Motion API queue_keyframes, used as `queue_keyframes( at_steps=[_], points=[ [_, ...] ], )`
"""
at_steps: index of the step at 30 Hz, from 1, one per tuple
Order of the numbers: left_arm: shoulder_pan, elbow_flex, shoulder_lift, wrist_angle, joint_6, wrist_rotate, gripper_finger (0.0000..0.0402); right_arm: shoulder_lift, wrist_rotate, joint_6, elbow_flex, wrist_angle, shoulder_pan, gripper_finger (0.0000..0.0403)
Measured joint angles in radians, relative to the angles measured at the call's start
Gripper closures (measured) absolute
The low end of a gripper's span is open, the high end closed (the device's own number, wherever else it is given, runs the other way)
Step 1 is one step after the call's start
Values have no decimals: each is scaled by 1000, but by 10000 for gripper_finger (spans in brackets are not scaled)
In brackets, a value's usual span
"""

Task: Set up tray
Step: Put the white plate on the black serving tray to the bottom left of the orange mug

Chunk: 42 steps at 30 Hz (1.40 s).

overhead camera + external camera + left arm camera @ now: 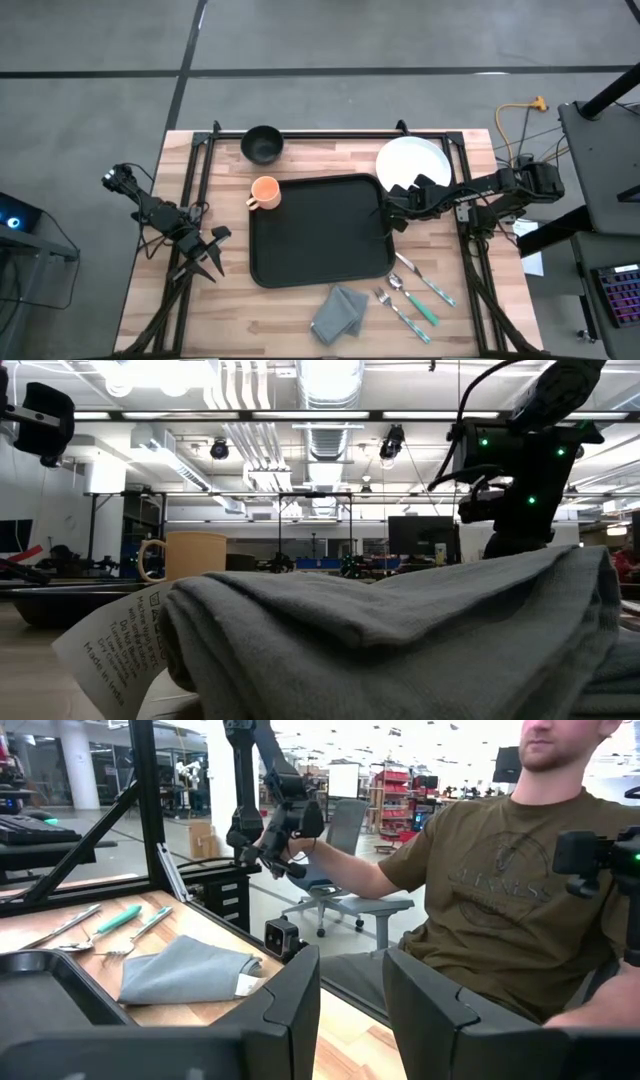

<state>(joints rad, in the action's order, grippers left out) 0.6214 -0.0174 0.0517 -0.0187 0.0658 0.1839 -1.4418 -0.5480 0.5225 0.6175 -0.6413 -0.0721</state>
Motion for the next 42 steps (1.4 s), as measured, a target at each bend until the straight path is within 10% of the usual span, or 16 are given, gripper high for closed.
queue_keyframes(
  at_steps=[16,25,42],
  points=[
    [0,0,0,0,0,0,309,0,20,-2,-62,95,-64,295],
    [0,0,0,0,0,0,309,1,26,-28,-69,91,-92,384],
    [0,0,0,0,0,0,309,0,-29,-69,48,60,-70,395]
  ],
)
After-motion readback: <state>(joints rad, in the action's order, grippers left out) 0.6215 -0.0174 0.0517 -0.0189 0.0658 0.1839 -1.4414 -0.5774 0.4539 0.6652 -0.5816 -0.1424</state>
